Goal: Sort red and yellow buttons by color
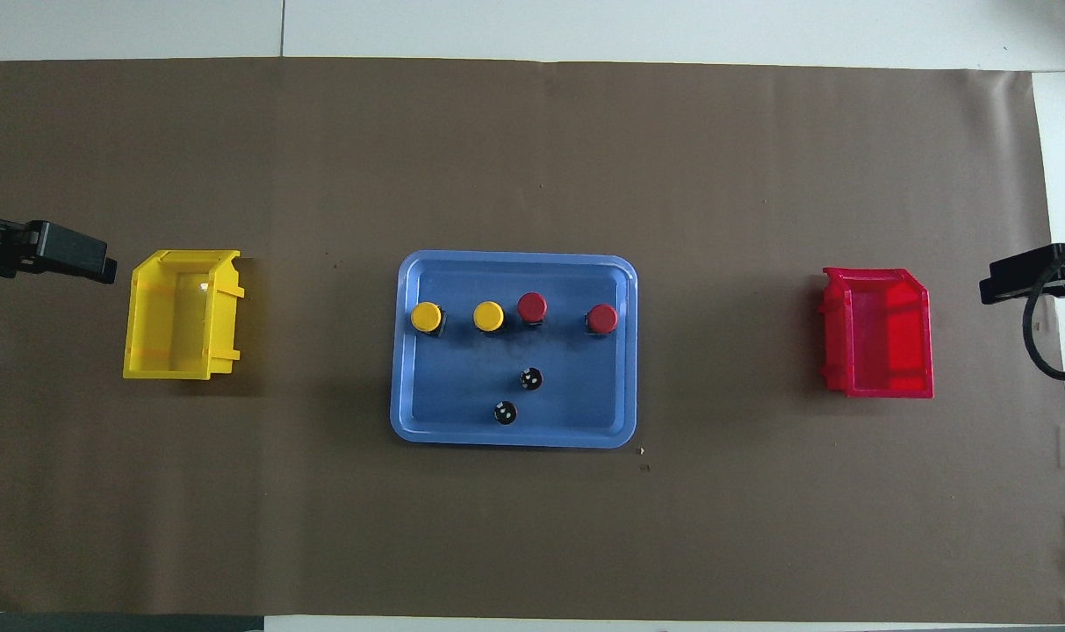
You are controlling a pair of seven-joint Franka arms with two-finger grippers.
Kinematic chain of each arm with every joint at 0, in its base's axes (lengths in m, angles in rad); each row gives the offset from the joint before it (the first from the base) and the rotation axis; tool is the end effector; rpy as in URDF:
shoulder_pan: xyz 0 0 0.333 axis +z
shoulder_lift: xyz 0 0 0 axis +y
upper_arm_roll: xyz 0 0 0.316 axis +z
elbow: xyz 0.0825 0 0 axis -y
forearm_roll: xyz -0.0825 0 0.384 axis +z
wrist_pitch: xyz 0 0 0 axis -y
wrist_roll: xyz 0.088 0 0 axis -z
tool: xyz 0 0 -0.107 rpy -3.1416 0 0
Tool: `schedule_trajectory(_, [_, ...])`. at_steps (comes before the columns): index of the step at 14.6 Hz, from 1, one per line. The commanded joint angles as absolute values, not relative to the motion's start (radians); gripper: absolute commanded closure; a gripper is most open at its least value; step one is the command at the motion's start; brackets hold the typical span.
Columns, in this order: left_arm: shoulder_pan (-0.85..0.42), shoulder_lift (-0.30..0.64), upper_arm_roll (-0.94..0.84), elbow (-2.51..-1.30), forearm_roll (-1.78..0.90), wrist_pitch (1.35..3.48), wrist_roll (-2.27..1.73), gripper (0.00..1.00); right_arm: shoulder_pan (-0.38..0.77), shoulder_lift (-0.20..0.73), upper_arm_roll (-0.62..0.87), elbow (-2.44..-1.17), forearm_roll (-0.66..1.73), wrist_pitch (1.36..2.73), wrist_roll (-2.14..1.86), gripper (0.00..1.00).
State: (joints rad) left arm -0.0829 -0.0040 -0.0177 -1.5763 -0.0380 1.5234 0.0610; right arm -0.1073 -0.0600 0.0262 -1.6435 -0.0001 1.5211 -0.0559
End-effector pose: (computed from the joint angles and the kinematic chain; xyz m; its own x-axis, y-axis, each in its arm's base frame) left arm 0.5448 -0.0593 0.6202 0.9856 -0.1625 -0.0464 -0.1607 -0.9862 0.0408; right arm 0.5279 -0.0425 0.6187 0.9977 -0.0252 -0.0624 -0.0254 -0.9997 -0.0018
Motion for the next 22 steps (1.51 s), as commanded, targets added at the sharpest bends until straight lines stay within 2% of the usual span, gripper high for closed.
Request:
schedule_trajectory(1, [-0.069, -0.031, -0.020, -1.601, -0.057, 1.516, 0.080, 0.00, -0.114, -0.069, 0.029, -1.644, 0.002, 1.522, -0.052, 0.00])
schedule_trajectory(9, [-0.069, -0.031, -0.020, -1.601, -0.057, 1.516, 0.080, 0.00, -0.097, -0.074, 0.029, -1.660, 0.031, 1.554, -0.028, 0.00])
schedule_trajectory(11, [-0.071, -0.031, -0.020, -1.601, -0.057, 1.516, 0.080, 0.00, -0.048, -0.063, 0.046, -1.646, 0.031, 1.572, -0.009, 0.00])
schedule_trajectory(14, [-0.069, -0.029, -0.020, -1.600, -0.057, 1.516, 0.080, 0.00, 0.105, -0.028, 0.051, -1.645, 0.020, 1.634, 0.194, 0.00])
schedule_trajectory(18, [-0.071, -0.031, -0.020, -1.601, -0.057, 1.516, 0.080, 0.00, 0.311, 0.138, 0.051, -1.655, 0.005, 1.860, 0.472, 0.00])
schedule_trajectory(22, [-0.071, -0.029, -0.020, -1.601, -0.057, 1.516, 0.080, 0.00, 0.391, 0.140, 0.052, -1.857, 0.003, 2.130, 0.573, 0.00])
